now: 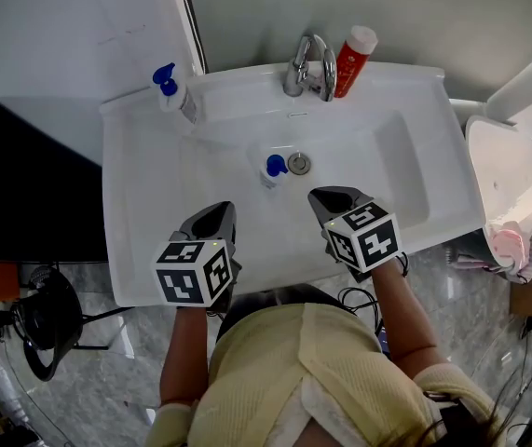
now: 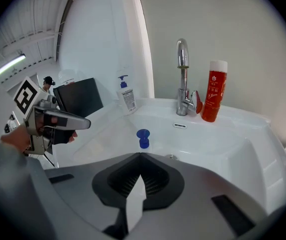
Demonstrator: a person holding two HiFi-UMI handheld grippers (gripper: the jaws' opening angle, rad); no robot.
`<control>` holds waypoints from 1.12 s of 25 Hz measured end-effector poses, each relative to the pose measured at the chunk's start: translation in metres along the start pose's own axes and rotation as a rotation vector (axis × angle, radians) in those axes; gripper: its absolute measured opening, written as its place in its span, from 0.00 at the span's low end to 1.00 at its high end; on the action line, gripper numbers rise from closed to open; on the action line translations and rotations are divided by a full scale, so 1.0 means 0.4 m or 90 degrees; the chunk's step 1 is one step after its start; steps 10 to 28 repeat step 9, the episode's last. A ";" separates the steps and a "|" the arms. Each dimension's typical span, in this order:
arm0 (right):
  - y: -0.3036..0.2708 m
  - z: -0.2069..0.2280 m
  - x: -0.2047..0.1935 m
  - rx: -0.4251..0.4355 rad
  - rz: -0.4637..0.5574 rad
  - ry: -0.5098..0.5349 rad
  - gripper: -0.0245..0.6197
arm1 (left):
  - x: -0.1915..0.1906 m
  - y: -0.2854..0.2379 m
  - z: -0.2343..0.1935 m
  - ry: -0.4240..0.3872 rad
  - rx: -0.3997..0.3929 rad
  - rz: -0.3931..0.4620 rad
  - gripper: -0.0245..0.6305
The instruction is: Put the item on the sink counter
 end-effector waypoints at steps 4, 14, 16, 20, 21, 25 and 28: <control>0.003 0.004 0.012 -0.004 0.008 -0.003 0.08 | 0.006 -0.002 -0.005 0.002 0.004 0.011 0.10; 0.012 0.009 0.024 -0.015 0.028 -0.022 0.08 | 0.013 0.009 -0.020 0.006 0.022 0.042 0.10; 0.012 0.009 0.024 -0.015 0.028 -0.022 0.08 | 0.013 0.009 -0.020 0.006 0.022 0.042 0.10; 0.012 0.009 0.024 -0.015 0.028 -0.022 0.08 | 0.013 0.009 -0.020 0.006 0.022 0.042 0.10; 0.012 0.009 0.024 -0.015 0.028 -0.022 0.08 | 0.013 0.009 -0.020 0.006 0.022 0.042 0.10; 0.012 0.009 0.024 -0.015 0.028 -0.022 0.08 | 0.013 0.009 -0.020 0.006 0.022 0.042 0.10; 0.012 0.009 0.024 -0.015 0.028 -0.022 0.08 | 0.013 0.009 -0.020 0.006 0.022 0.042 0.10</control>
Point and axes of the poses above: the fingertips, and each gripper's own axes: y backward along the fingers, z to its right, x out of its top, the point moved 5 cm from there along y, backward along the fingers, and after that the axes turned 10 degrees about z, right-handed, at the moved point
